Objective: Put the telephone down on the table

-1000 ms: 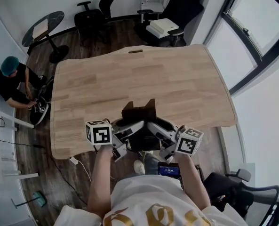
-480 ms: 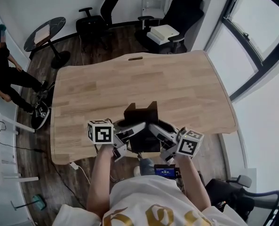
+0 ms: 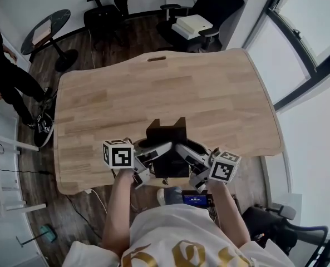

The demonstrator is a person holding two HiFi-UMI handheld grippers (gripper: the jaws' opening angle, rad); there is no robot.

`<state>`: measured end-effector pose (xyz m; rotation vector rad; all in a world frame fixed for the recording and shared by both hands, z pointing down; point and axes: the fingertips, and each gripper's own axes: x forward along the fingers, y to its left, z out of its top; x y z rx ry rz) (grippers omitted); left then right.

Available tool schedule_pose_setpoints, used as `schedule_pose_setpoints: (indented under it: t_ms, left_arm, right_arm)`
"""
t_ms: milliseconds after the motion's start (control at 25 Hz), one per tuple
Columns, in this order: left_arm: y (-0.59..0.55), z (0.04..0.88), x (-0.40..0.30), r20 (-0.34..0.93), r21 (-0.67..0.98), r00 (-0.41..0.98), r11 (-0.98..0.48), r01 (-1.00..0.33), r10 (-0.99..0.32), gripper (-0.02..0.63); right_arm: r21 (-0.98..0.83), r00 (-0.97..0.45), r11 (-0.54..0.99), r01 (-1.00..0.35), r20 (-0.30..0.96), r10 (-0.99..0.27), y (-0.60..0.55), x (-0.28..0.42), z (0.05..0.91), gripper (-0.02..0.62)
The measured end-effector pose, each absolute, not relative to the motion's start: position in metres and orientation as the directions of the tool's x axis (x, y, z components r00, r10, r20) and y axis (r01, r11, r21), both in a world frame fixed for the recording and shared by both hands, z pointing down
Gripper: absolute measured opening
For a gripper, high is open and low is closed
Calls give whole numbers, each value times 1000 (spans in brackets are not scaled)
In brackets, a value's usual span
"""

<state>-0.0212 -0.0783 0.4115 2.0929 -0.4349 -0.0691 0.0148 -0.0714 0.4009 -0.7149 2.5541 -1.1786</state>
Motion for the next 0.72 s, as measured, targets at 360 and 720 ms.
schedule_pose_setpoints:
  t_ms: [360,720]
  left_arm:
    - [-108,448,-22,136,868,932,-412,-276,-336,247]
    - [-133,492,-27,153,903,930,-336,-269,-335,247]
  right_arm:
    - [-799,-864,505,-326,35,-502,-103,13,437,167]
    - [-835,-874,440,-330,94,-477,-128,8,480,166]
